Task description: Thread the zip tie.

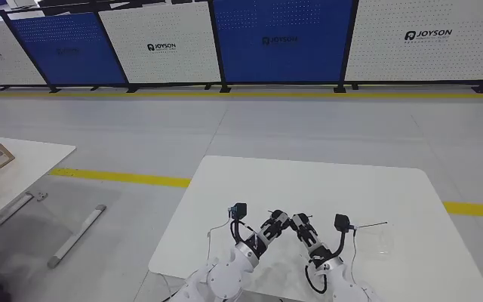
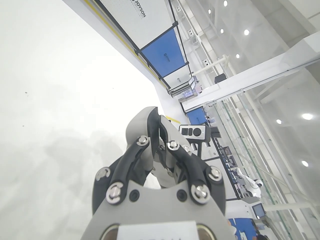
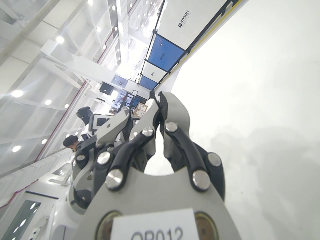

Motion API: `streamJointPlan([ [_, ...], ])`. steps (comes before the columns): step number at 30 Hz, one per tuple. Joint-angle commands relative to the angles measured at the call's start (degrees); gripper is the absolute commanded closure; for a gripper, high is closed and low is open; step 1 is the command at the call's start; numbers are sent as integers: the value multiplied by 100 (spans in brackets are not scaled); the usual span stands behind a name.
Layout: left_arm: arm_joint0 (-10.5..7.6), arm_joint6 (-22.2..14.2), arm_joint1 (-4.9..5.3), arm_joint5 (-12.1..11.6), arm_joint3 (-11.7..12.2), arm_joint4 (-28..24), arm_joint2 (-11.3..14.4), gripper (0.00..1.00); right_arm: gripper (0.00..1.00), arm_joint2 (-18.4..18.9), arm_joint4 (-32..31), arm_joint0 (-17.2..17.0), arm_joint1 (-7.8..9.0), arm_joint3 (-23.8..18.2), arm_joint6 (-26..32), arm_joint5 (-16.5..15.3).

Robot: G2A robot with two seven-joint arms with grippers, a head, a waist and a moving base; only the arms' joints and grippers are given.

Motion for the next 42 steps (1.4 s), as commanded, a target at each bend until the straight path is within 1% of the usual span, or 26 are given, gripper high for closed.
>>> streamJointPlan([
  [1,8,46,-3,18,0,-56,-18,100,0,26,57,-2,2,-8,37,-60],
  [7,25,252,-21,119,-8,-335,-101,100,0,119,86,-110,19,-80,-6,-317],
  [9,38,353,-29,169,-37,-509,-164,100,0,175,96,-175,29,-126,-49,-383],
  [13,74,504,-42,192,-112,-884,-295,100,0,268,93,-297,47,-223,-114,-446],
  [14,84,502,-43,184,-135,-982,-332,100,0,295,92,-326,53,-250,-121,-477],
  [17,101,318,-29,153,-174,-1000,-360,100,0,311,103,-347,56,-267,-124,-503],
  [24,101,318,-29,153,-174,-1000,-360,100,0,311,103,-347,56,-267,-124,-503],
  [25,102,323,-31,158,-171,-1020,-361,100,0,324,24,-343,59,-267,-147,-440],
  [27,103,388,-50,235,-199,-1334,-390,100,0,315,-359,-317,71,-309,-159,-279],
  [29,107,414,-78,352,-267,-1900,-448,100,0,287,-864,-299,88,-333,-191,-165],
  [31,118,404,-87,390,-315,-2210,-512,100,0,261,-1262,-285,99,-340,-225,-59],
  [33,165,403,-93,402,-390,-2483,-573,100,0,222,-1840,-227,115,-299,-235,145],
  [36,230,371,-90,426,-485,-2638,-637,100,0,145,-2344,-174,114,-232,-352,333],
  [37,244,350,-87,440,-506,-2647,-647,100,0,117,-2402,-167,106,-216,-411,374],
  [42,247,342,-86,443,-513,-2642,-648,100,0,109,-2410,-165,104,-212,-426,381],
])
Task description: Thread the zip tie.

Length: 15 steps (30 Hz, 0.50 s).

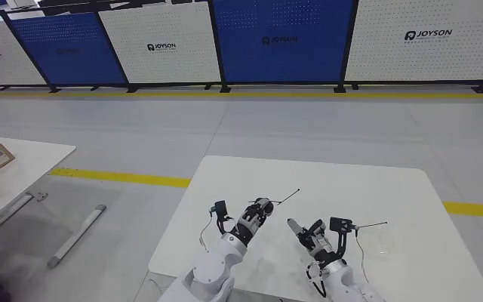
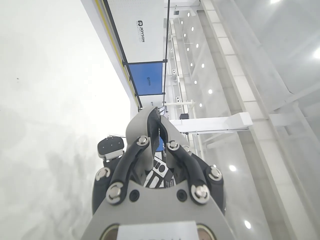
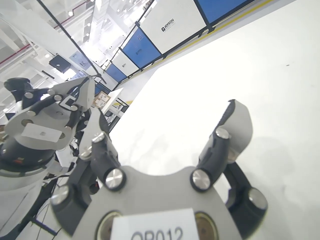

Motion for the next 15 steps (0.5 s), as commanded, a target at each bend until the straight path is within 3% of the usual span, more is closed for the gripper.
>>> streamJointPlan([
  [1,0,2,0,-1,1,0,0,100,0,1,2,0,0,-1,2,-2],
  [5,0,2,0,-1,1,0,0,100,0,-2,-11,-2,1,4,7,2],
  [9,-54,131,-26,112,18,-249,4,100,0,-146,-945,44,17,50,-102,201],
  [15,-95,245,-40,243,12,-233,49,100,0,-182,-1240,98,26,109,-18,181],
])
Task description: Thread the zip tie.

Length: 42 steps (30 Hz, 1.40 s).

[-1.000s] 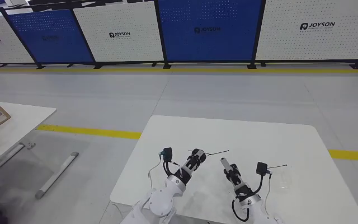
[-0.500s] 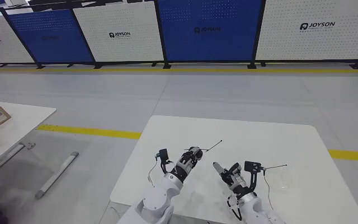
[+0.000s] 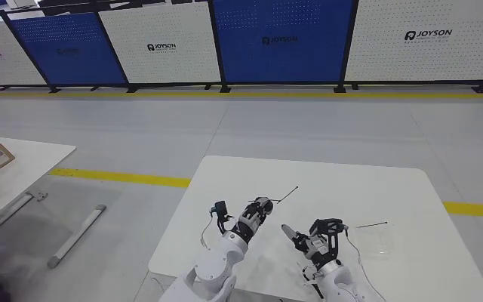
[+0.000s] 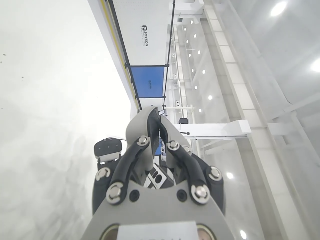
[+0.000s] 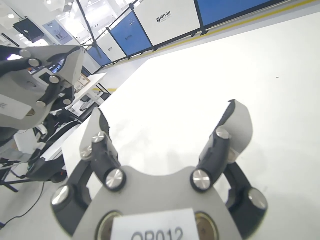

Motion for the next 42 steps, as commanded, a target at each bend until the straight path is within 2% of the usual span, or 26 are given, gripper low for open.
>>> streamJointPlan([
  [1,1,-4,0,-4,0,-1,-1,100,0,1,11,-2,0,-2,-3,0],
  [7,-12,-46,-4,-6,27,-35,21,100,0,-46,-20,20,-7,29,87,-19],
  [11,6,-86,-10,-32,-11,45,104,100,0,-63,189,104,-32,108,27,-193],
  [14,41,-86,-10,-56,-62,115,132,100,0,-158,153,248,-70,266,26,-80],
  [16,57,-90,-7,-70,-65,180,136,100,33,-240,98,309,-100,341,-41,23],
  [17,62,-84,-7,-68,-61,177,137,100,37,-269,76,324,-112,361,-80,68],
  [18,63,-82,-8,-58,-53,170,139,100,53,-290,67,337,-121,378,-112,89],
  [19,61,-85,-9,-48,-43,162,138,100,62,-312,75,352,-131,393,-149,66],
  [24,36,-70,-15,-4,19,185,159,100,65,-291,152,370,-130,418,-123,-218],
  [28,-2,-46,-26,28,55,208,207,100,63,-243,156,328,-115,377,-122,-394],
  [35,27,-58,-26,-62,83,410,275,100,61,-227,96,282,-112,303,-177,-474],
  [42,12,-110,-29,-87,155,608,374,100,65,-192,94,247,-118,223,-282,-455],
])
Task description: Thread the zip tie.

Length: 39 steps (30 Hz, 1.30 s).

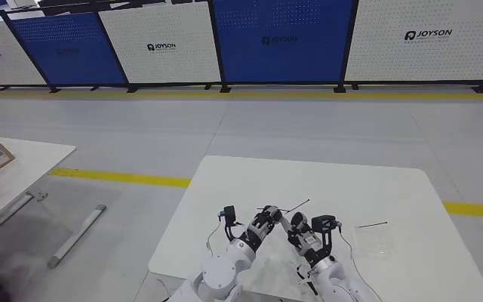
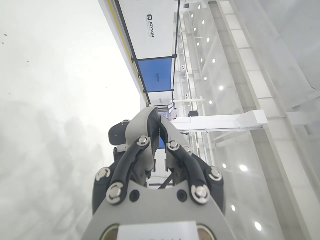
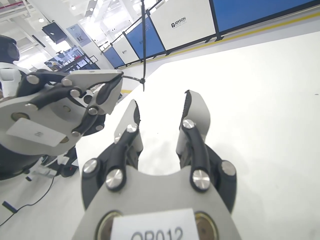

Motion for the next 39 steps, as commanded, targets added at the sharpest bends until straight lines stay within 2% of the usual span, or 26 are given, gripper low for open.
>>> streamJointPlan([
  [1,2,-27,2,-20,10,27,6,100,67,10,7,4,-3,-8,-1,31],
  [10,17,-49,6,-4,28,151,22,100,66,11,-17,6,-18,-18,-39,49],
  [17,13,-69,9,-6,53,279,51,100,75,12,-58,5,-27,-33,-20,101],
  [30,-15,-33,-2,29,125,471,151,100,76,20,-96,15,-42,-40,37,133],
  [33,-16,-26,-3,27,126,493,155,100,82,24,-91,17,-46,-36,42,149],
  [35,-13,-16,-4,24,121,501,155,100,98,22,-87,25,-51,-29,53,168],
  [39,0,3,-4,14,104,508,149,100,100,17,-80,36,-60,-10,59,178],
])
